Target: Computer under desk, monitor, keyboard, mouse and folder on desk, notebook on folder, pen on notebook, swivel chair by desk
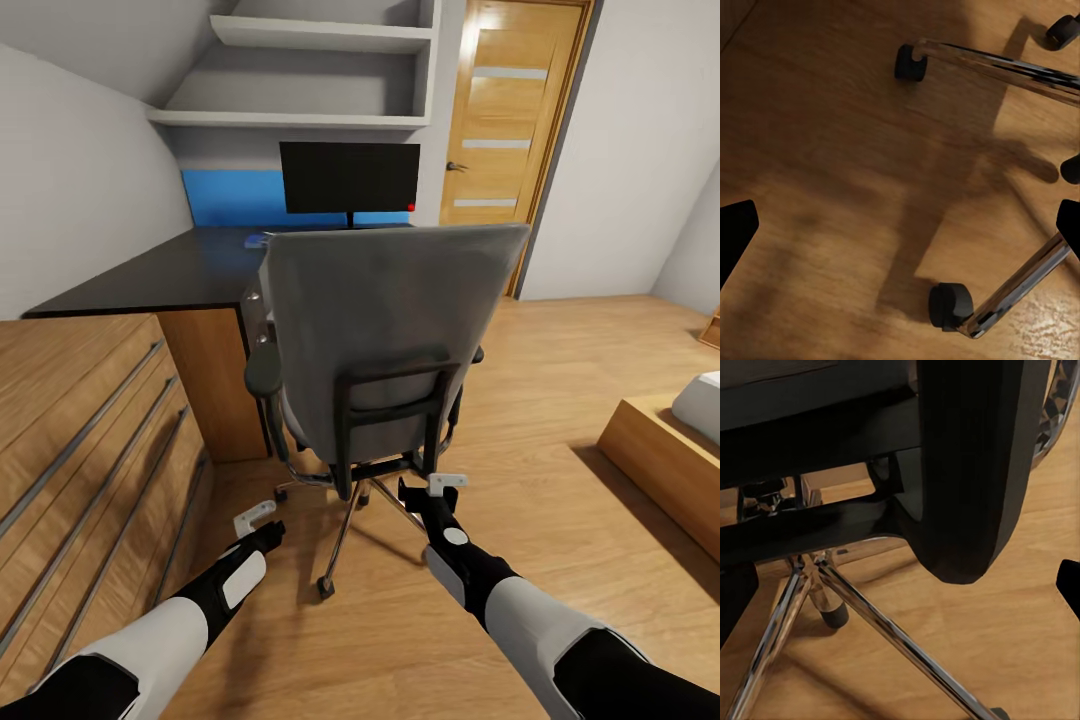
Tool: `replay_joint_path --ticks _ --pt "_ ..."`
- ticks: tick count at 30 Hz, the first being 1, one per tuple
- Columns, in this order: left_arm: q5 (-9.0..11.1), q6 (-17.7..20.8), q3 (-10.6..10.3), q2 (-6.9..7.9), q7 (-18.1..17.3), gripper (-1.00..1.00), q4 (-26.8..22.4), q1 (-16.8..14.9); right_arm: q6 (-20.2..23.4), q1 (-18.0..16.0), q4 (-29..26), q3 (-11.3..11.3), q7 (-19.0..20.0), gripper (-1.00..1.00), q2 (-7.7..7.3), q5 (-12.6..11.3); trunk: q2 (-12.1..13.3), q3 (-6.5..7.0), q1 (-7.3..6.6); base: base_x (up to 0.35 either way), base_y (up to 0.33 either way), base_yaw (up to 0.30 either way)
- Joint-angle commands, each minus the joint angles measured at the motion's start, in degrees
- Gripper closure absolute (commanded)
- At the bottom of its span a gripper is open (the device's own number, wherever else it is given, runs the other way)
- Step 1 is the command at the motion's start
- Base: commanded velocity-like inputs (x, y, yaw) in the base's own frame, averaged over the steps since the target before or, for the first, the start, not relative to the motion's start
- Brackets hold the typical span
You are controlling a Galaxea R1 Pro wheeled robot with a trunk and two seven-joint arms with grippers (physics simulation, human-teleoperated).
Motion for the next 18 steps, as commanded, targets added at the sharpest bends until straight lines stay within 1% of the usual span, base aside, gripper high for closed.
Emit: replay_joint_path --ticks 1,14,18 --pt "0.57 -0.27 -0.48 0.02 0.31 -1.00 -0.01 -0.04 -0.20 -0.05 0.04 0.49 -0.34 -1.00 -0.02 -0.39 -0.02 -0.05 -0.01 0.003 0.000 0.000" --pt "0.56 -0.27 -0.48 0.02 0.19 -1.00 -0.08 -0.04 -0.24 -0.05 0.12 0.50 -0.34 -1.00 -0.04 -0.39 -0.02 -0.05 -0.01 0.000 0.000 0.000" --pt "0.50 -0.27 -0.50 0.02 0.05 -1.00 -0.11 -0.04 -0.24 -0.05 0.13 0.50 -0.34 -1.00 -0.04 -0.39 -0.02 -0.05 -0.01 0.112 0.000 0.000"
